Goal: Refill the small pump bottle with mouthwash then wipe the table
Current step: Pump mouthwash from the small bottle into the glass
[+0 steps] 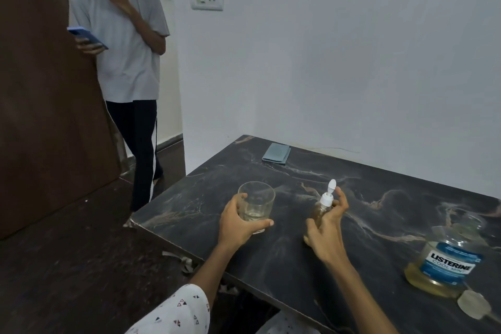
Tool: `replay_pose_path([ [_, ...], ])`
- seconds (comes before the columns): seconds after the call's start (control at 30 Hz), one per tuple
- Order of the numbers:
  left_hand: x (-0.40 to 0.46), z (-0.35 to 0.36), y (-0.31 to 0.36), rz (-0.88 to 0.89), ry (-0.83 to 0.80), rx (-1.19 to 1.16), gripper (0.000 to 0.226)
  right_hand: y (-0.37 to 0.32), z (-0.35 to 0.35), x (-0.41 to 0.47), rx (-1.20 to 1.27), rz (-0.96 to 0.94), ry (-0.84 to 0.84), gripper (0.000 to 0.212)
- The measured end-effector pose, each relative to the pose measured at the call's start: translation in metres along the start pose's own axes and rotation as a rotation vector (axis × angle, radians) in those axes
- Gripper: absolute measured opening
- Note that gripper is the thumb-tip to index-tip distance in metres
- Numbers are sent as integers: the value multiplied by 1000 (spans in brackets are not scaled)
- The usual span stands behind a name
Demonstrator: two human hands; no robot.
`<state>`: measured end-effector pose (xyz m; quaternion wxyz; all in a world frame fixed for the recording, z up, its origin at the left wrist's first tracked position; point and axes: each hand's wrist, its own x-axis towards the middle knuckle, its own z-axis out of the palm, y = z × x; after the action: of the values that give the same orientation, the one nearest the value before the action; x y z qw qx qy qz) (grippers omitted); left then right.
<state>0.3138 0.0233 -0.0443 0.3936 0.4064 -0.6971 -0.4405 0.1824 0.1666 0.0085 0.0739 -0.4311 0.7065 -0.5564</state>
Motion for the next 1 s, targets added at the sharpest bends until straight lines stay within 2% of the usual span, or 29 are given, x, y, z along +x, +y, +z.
replay_pose_path([
  [0.23,0,0,-4,15,12,2,87,13,6,-2,-43,-54,-22,78],
  [0.37,0,1,-5,27,18,-8,89,23,11,-9,-20,-34,13,65],
  [0.6,1,2,-5,18,46,-26,84,32,10,-15,-57,36,34,66],
  [0.73,2,7,-2,31,69,-18,82,33,8,-16,-132,90,94,57],
  [0.83,4,18,4,21,86,-45,79,35,7,-12,-68,143,125,48],
  [1.0,28,44,29,56,75,-63,79,38,3,17,176,204,203,44],
])
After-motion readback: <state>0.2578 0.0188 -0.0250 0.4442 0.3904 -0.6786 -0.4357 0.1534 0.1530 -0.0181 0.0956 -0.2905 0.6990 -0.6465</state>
